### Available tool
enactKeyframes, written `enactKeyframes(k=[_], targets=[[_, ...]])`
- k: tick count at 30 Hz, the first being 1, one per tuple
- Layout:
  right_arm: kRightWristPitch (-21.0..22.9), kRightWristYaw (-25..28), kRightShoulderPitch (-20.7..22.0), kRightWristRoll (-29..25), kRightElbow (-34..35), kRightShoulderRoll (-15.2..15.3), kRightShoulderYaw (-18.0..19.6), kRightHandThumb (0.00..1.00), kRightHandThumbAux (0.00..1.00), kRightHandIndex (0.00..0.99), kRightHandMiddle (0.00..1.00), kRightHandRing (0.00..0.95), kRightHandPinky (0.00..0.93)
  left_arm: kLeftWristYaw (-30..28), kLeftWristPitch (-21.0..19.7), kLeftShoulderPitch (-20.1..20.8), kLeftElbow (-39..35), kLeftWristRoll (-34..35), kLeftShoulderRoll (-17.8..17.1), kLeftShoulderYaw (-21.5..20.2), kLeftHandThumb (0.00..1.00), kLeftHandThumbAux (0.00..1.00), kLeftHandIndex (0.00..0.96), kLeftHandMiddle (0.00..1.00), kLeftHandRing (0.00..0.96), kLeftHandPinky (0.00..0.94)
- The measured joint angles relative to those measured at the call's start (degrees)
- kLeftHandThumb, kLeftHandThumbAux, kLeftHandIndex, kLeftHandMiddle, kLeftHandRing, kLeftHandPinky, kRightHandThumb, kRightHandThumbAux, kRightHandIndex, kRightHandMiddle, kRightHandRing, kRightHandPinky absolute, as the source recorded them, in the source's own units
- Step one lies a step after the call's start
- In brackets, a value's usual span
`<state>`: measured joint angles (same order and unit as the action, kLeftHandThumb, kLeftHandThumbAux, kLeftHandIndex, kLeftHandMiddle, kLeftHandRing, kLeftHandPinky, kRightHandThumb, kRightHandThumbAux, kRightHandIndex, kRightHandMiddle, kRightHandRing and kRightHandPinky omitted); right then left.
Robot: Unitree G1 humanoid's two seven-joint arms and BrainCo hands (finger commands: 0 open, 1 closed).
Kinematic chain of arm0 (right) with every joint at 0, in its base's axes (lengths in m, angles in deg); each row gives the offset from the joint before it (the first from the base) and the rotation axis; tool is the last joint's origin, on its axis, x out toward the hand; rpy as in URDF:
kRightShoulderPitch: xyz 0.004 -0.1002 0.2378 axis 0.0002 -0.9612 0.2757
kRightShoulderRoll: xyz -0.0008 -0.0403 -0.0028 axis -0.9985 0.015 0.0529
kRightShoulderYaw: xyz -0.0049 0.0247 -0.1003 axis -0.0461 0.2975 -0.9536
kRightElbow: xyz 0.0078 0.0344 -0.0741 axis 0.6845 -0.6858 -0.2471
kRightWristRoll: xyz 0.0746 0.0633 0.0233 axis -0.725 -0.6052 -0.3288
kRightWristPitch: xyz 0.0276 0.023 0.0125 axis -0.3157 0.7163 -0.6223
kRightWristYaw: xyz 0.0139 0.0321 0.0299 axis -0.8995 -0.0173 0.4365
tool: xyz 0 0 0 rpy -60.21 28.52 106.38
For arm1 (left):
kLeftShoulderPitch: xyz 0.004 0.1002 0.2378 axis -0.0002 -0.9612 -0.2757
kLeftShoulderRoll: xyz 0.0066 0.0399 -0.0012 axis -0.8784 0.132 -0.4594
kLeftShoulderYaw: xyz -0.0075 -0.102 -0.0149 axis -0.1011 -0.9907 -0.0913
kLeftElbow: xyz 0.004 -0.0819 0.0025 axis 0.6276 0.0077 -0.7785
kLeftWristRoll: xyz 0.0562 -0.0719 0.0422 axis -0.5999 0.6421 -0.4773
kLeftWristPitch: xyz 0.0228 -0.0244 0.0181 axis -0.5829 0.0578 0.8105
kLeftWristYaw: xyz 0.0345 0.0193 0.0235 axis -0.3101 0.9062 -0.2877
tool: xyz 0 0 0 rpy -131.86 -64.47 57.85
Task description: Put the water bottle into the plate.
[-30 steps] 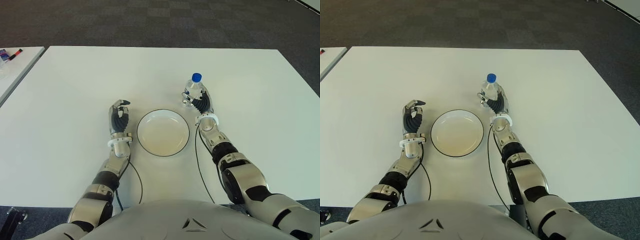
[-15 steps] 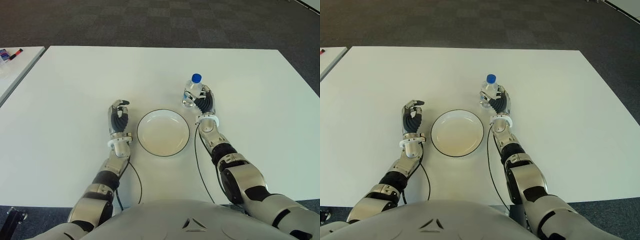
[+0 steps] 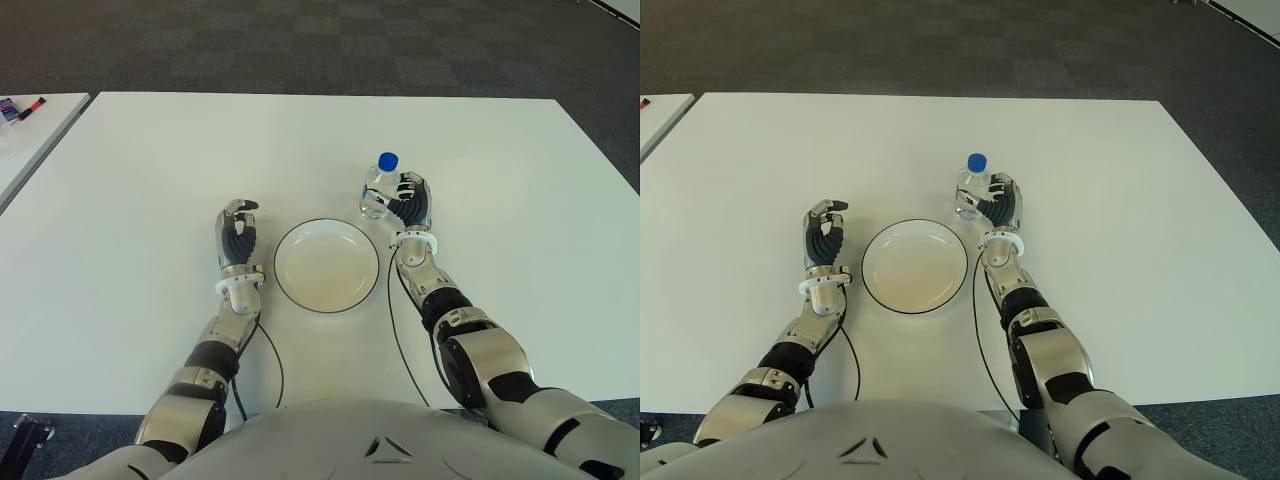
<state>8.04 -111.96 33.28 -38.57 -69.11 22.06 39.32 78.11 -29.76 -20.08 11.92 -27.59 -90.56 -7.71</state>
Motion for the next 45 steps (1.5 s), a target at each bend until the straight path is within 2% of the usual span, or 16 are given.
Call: enactKeyframes(k=[14,24,45], targets=[[-1.46,0.65,-0.56,-0.21,0.08,-0.30,0.21,0.719,0.710,0.418,0.408,0.416,0.435,0.16,0.00,0.33,0.49,0.19,0.00,-0.04,0.838,0.676,0.469,0.408,0.354,0.391],[-3.46,2.57,-1.29,-1.53,0.38,-0.46,0.90,0.715,0.711,0.416,0.399,0.429,0.459,0.21,-0.15,0.54,0.65,0.03,-0.01,0.04,0.837,0.678,0.471,0.403,0.345,0.367],[-5.78,3.90,-1.81,-2.27,0.13,-0.35,2.02,0.713,0.712,0.415,0.405,0.451,0.473,1.07,-0.36,0.86,0.88,-0.56,-0.01,0.14,0.838,0.674,0.464,0.417,0.367,0.389]])
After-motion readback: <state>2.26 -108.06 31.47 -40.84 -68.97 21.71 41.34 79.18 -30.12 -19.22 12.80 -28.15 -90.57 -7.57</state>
